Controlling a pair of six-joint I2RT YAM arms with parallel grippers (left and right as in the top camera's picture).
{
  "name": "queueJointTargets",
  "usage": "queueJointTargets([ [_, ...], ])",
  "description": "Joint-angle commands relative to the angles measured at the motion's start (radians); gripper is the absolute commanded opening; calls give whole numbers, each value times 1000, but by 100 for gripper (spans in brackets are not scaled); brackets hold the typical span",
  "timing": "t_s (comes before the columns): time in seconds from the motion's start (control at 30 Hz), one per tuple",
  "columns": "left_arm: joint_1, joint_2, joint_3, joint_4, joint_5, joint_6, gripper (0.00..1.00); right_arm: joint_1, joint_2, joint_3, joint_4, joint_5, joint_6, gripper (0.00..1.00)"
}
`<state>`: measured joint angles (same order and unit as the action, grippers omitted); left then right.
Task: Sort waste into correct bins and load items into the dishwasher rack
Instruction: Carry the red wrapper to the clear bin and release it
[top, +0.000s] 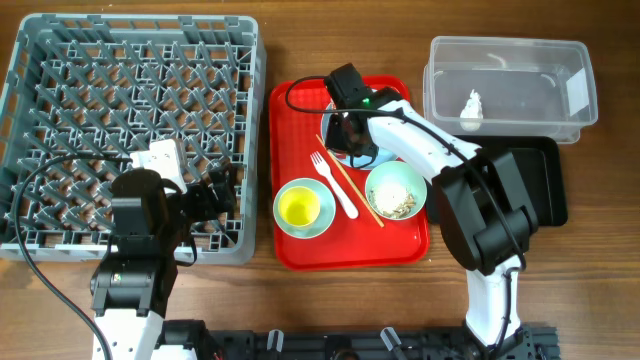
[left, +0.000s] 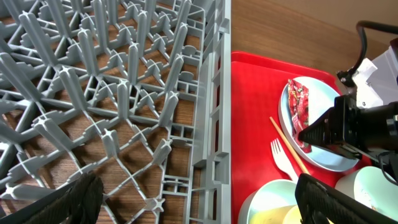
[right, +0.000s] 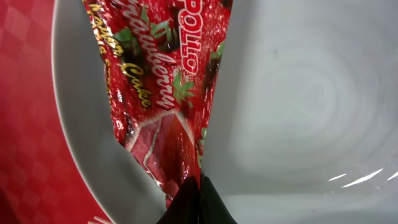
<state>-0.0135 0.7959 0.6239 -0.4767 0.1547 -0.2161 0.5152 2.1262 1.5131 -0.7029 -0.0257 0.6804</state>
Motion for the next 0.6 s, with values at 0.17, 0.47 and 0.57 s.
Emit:
queueJointTargets([
  [0.17, 5, 3, 19, 0, 12, -8, 100, -68, -180, 7, -44, 106, 1, 4],
  [0.47, 5, 3, 19, 1, 12, -8, 100, -270, -399, 7, -77, 266, 83, 4],
  [0.57, 5, 3, 19, 0, 12, -8, 100, -344, -391, 4, -91, 258, 111, 5],
])
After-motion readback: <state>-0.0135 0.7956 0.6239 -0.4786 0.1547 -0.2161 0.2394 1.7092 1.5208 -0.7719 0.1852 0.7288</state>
